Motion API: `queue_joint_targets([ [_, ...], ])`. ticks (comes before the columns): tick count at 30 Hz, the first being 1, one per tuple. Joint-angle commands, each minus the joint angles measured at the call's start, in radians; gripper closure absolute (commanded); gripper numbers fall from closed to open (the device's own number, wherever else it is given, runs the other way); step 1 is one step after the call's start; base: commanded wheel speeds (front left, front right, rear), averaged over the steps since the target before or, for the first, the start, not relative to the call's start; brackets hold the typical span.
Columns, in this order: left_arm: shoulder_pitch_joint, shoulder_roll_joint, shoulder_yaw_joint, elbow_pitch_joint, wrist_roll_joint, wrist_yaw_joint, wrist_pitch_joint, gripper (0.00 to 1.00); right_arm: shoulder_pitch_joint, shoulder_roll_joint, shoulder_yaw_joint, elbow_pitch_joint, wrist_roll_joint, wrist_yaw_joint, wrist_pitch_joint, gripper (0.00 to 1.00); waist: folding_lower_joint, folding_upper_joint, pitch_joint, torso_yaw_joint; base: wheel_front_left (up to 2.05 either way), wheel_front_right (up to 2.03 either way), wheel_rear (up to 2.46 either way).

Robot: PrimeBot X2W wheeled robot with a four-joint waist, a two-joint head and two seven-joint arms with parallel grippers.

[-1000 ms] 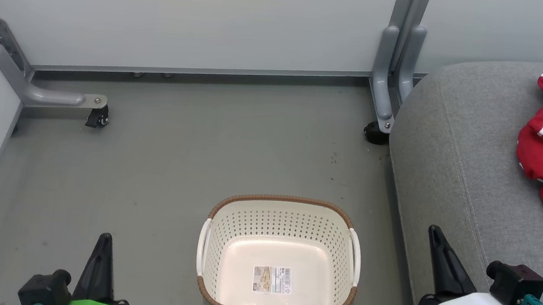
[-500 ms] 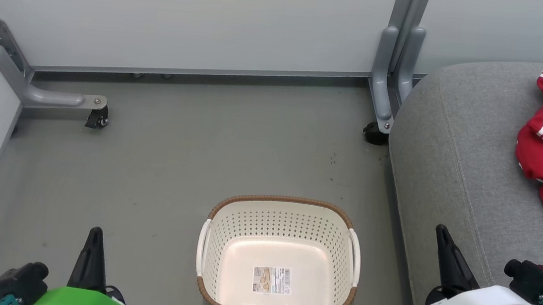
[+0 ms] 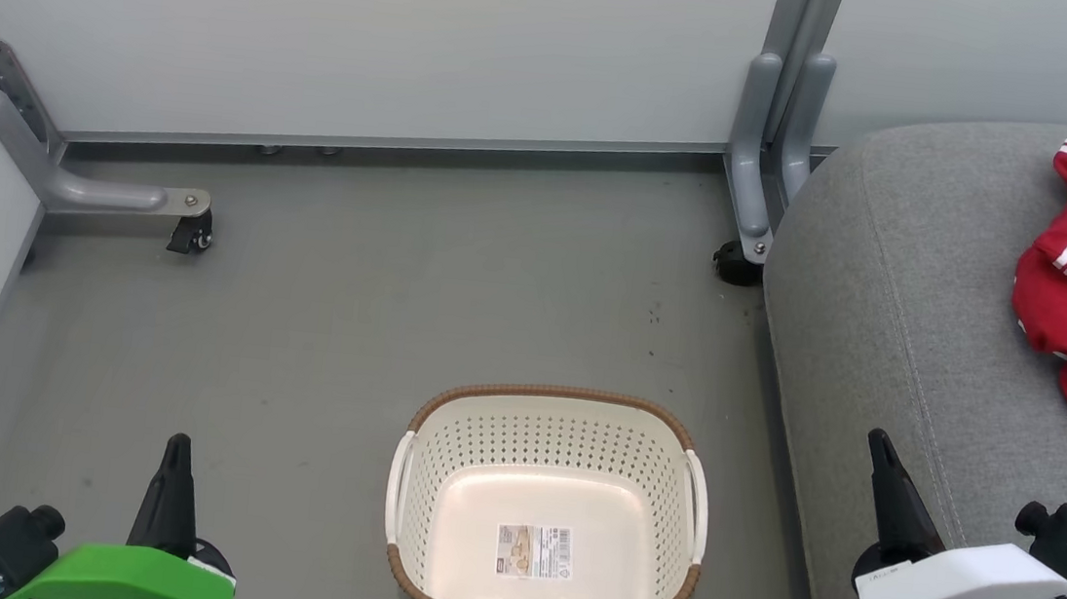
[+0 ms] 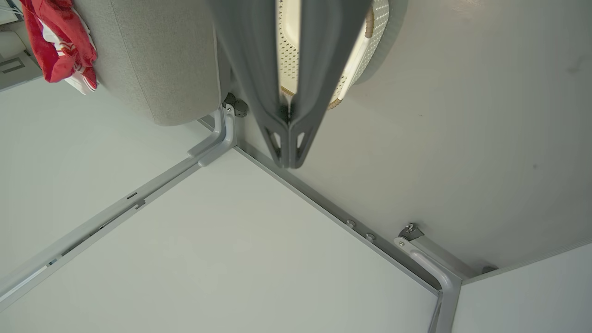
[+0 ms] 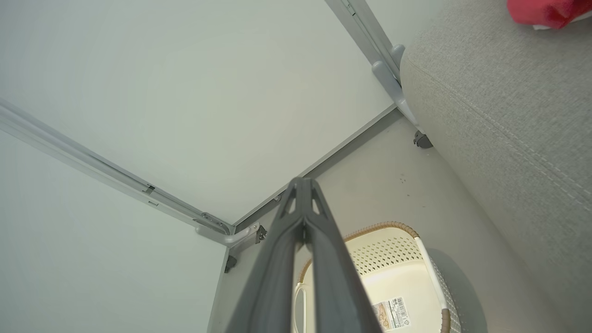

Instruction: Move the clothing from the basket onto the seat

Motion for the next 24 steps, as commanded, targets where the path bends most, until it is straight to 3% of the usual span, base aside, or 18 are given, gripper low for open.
queue_joint_targets([
  [1,-0.033,0.003,0.006,-0.007,-0.035,-0.005,0.007,1.00,-0.023,-0.007,-0.005,-0.004,0.034,0.000,0.004,1.00,0.0000,0.0000,0.000,0.000,0.00,0.00,0.00],
  [24,-0.072,0.004,0.035,0.006,-0.313,-0.021,0.078,1.00,-0.058,-0.012,-0.032,0.043,0.315,0.000,0.043,1.00,0.0000,0.0000,-0.004,-0.001,0.00,0.00,0.00],
])
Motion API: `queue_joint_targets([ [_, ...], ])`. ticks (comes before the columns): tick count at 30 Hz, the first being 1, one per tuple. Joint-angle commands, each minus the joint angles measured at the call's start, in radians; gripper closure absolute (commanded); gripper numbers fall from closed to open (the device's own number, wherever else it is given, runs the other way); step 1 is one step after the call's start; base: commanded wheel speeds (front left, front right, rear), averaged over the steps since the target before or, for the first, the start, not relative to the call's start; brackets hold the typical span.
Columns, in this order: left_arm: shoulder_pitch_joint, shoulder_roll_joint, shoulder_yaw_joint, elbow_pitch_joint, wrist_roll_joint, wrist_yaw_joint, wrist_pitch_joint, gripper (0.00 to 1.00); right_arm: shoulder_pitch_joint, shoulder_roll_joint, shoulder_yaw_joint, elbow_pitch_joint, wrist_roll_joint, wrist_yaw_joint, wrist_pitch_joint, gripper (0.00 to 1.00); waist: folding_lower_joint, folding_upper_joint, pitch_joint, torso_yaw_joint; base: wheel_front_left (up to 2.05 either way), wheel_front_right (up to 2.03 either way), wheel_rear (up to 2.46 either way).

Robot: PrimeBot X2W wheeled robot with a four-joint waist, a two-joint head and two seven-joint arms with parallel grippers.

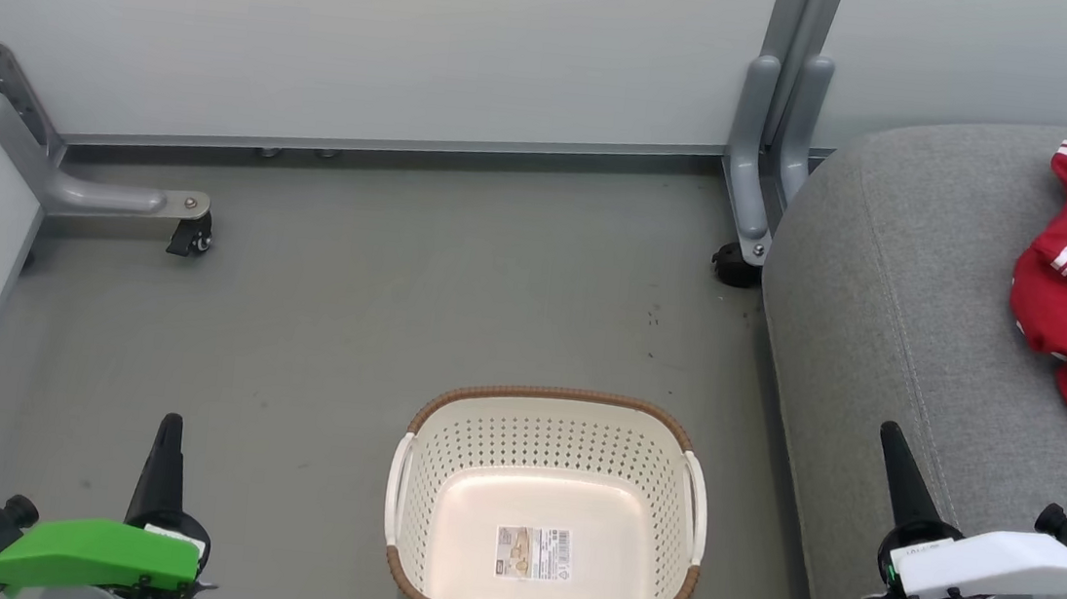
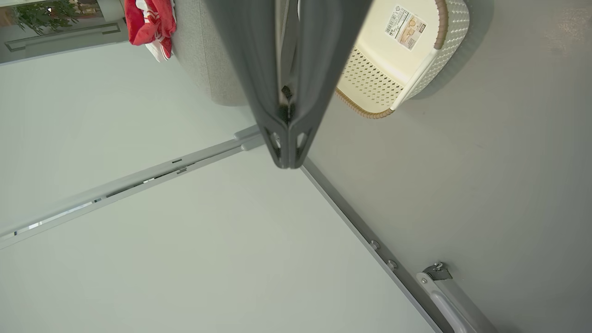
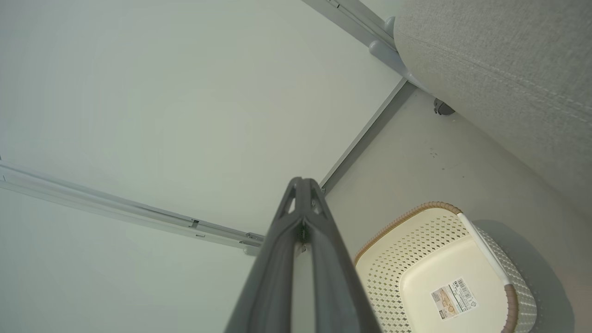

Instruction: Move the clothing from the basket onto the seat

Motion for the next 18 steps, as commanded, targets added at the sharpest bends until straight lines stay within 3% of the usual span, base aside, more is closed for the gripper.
queue_joint_targets([
  [1,-0.029,0.004,0.005,-0.008,-0.032,-0.008,0.006,1.00,-0.020,-0.008,-0.005,-0.002,0.030,0.000,0.006,1.00,0.0000,0.0000,0.000,0.000,0.00,0.00,0.00],
  [18,-0.051,0.004,0.023,0.001,-0.199,-0.018,0.048,1.00,-0.042,-0.007,-0.026,0.027,0.195,0.000,0.032,1.00,0.0000,0.0000,-0.003,-0.001,0.00,0.00,0.00],
])
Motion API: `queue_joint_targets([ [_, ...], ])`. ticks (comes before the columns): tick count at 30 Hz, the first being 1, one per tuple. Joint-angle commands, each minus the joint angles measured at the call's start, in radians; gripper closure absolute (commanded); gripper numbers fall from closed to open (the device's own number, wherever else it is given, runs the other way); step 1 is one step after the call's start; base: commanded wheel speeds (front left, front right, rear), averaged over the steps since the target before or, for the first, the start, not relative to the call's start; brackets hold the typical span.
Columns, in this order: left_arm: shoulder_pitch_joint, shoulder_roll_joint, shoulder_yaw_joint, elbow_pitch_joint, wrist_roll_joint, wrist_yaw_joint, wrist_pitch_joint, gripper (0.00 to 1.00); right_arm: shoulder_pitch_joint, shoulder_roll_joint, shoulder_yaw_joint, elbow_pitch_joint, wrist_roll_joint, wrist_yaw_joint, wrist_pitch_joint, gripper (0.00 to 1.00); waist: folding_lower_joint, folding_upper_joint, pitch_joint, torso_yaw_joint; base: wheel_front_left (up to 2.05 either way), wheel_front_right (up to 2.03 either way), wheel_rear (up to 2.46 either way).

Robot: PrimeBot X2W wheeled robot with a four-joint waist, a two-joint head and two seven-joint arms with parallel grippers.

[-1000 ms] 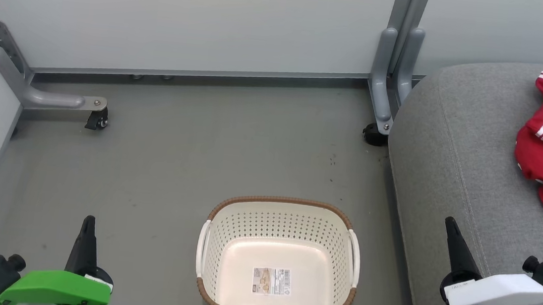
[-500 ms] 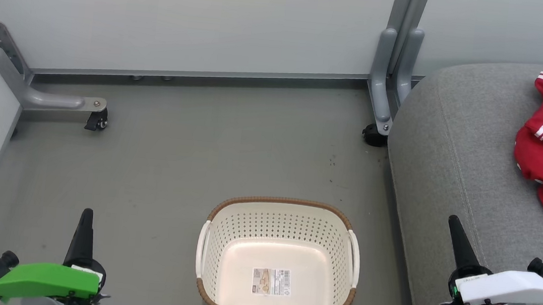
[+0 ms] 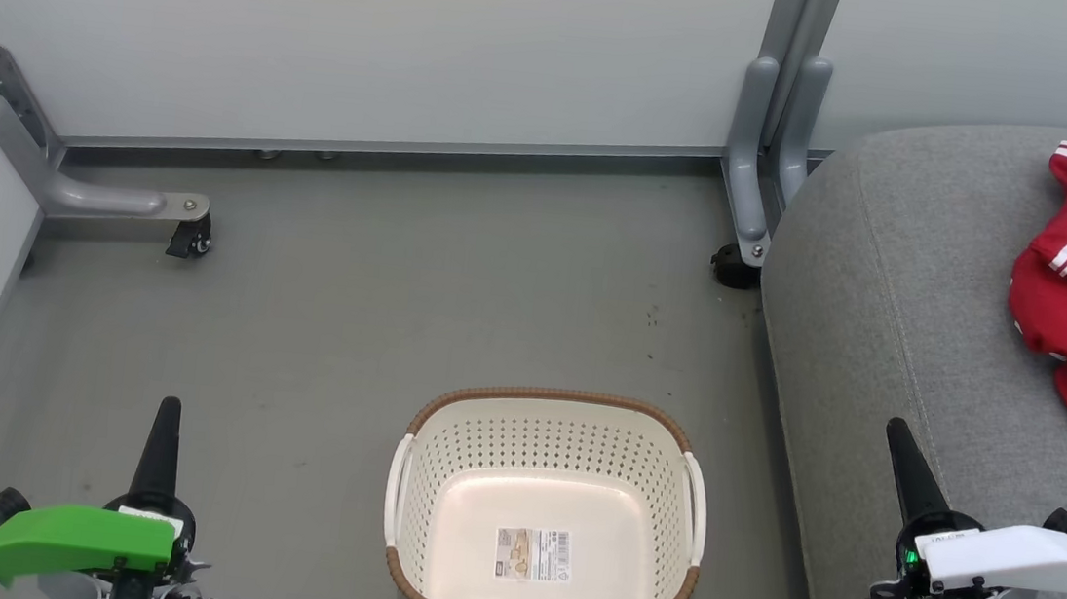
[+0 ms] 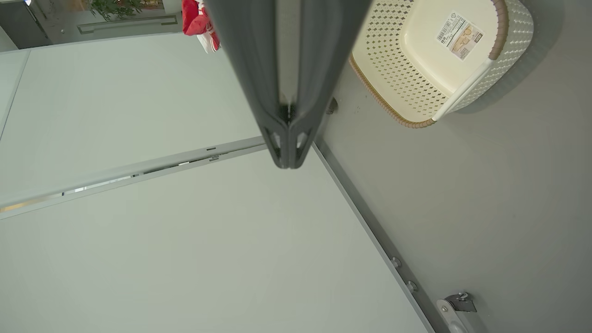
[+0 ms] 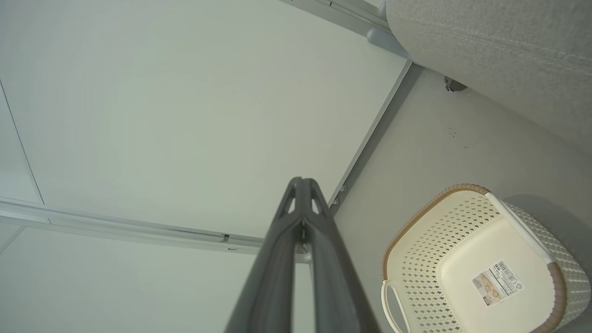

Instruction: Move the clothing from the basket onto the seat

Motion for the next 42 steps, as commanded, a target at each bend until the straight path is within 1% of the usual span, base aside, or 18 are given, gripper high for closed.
queue_joint_targets([
  [1,-0.023,0.004,0.008,-0.004,-0.028,-0.009,0.007,1.00,-0.022,-0.006,-0.006,0.000,0.027,0.000,0.005,1.00,0.0000,0.0000,0.000,0.000,0.00,0.00,0.00],
  [18,-0.043,0.004,0.022,0.005,-0.174,-0.017,0.045,1.00,-0.042,-0.004,-0.025,0.025,0.170,0.000,0.029,1.00,0.0000,0.0000,-0.003,-0.001,0.00,0.00,0.00],
  [42,-0.067,0.005,0.040,0.015,-0.349,-0.026,0.089,1.00,-0.062,0.001,-0.051,0.057,0.338,0.000,0.060,1.00,0.0000,0.0000,-0.006,-0.002,0.00,0.00,0.00],
])
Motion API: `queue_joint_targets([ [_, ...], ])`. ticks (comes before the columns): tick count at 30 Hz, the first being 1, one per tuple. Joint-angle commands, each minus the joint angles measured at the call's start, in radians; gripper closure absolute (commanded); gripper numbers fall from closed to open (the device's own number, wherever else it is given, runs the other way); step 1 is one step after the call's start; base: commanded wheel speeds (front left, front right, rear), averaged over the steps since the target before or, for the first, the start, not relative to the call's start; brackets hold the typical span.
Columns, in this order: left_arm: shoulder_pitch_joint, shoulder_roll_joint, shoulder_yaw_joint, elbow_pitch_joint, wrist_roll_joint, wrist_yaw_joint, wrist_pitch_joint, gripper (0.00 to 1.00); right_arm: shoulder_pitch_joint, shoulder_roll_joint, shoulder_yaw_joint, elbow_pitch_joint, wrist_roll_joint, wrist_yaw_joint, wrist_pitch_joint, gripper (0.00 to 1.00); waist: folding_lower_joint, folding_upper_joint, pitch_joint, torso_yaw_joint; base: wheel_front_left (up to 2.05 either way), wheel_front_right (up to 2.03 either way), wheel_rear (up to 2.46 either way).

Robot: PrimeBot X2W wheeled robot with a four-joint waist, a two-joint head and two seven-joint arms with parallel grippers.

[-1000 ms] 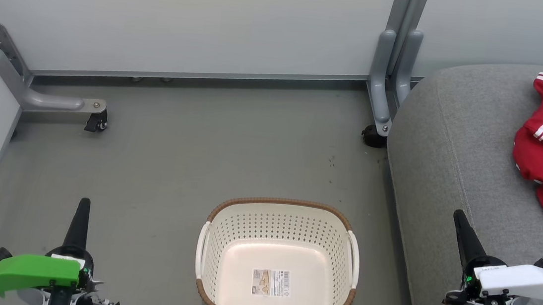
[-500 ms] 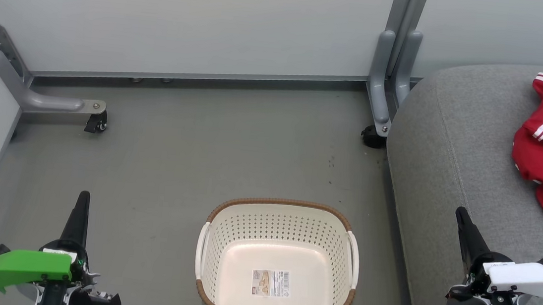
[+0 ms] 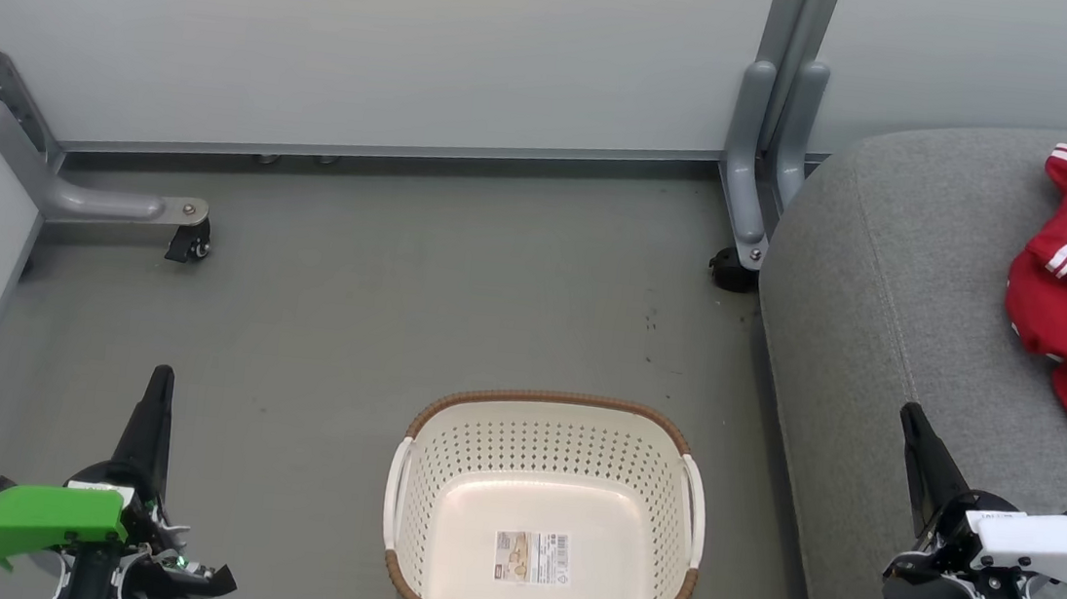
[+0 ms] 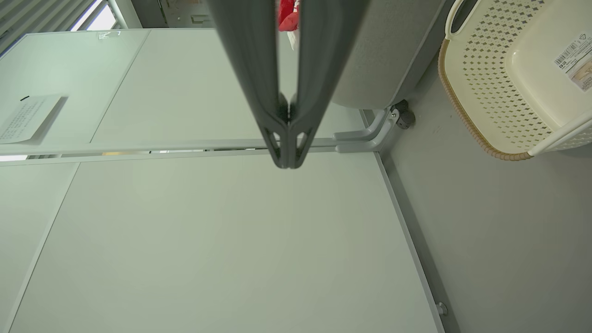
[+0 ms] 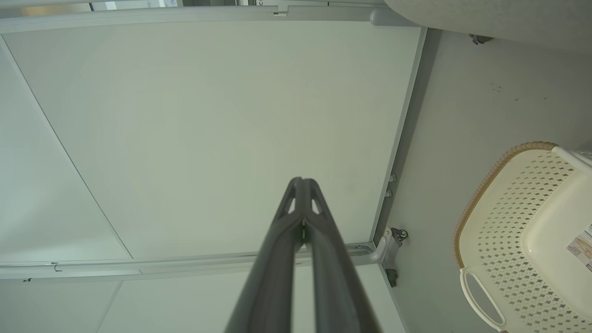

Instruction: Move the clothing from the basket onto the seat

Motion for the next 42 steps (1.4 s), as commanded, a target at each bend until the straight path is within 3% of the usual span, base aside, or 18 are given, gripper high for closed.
queue_joint_targets([
  [1,-0.021,0.004,0.005,0.002,-0.025,-0.007,0.006,1.00,-0.014,-0.001,-0.004,0.005,0.021,0.000,0.006,1.00,0.0000,0.0000,0.000,0.000,0.00,0.00,0.00],
  [42,-0.019,0.004,0.005,0.002,-0.031,-0.008,0.010,1.00,-0.014,0.011,-0.021,0.007,0.013,0.000,0.019,1.00,0.0000,0.0000,-0.001,0.000,0.00,0.00,0.00],
])
